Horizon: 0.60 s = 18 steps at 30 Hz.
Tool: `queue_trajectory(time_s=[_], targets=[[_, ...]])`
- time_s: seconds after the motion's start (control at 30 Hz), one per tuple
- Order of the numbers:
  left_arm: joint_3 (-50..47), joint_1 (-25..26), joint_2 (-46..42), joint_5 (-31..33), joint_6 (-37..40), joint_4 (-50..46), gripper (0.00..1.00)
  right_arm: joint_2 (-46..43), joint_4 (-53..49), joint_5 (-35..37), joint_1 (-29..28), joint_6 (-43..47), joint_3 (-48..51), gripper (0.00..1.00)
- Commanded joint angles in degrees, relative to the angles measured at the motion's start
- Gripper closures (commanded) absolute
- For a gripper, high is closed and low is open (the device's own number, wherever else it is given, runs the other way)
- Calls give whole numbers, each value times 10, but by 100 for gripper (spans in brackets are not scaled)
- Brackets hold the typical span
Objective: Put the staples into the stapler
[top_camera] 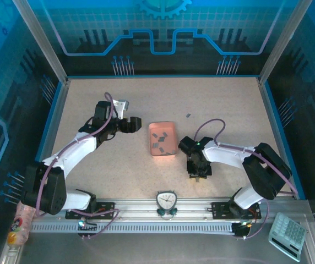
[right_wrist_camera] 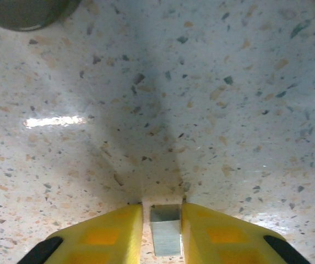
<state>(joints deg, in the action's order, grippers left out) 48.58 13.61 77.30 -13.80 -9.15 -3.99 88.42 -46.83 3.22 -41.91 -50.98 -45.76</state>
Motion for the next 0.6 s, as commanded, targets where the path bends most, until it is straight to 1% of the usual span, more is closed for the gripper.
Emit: queue_trajectory(time_s=[0.0, 0.13, 0.33, 0.5, 0.57], targets=[[-10, -1, 2, -13, -8, 8, 15, 7, 3, 0, 7, -2, 19, 77], [-10, -1, 3, -15, -6, 10, 15, -25, -1, 27, 7, 2, 16, 80], [-25, -1, 0, -39, -2, 46, 15, -138, 10, 95, 23, 31, 12, 82], [-58, -1, -7, -93, 6, 135, 15, -197, 48, 100, 89, 96, 13, 82], [-76, -1, -8, -123, 4, 197, 15, -205, 66, 97, 117, 127, 12, 83]])
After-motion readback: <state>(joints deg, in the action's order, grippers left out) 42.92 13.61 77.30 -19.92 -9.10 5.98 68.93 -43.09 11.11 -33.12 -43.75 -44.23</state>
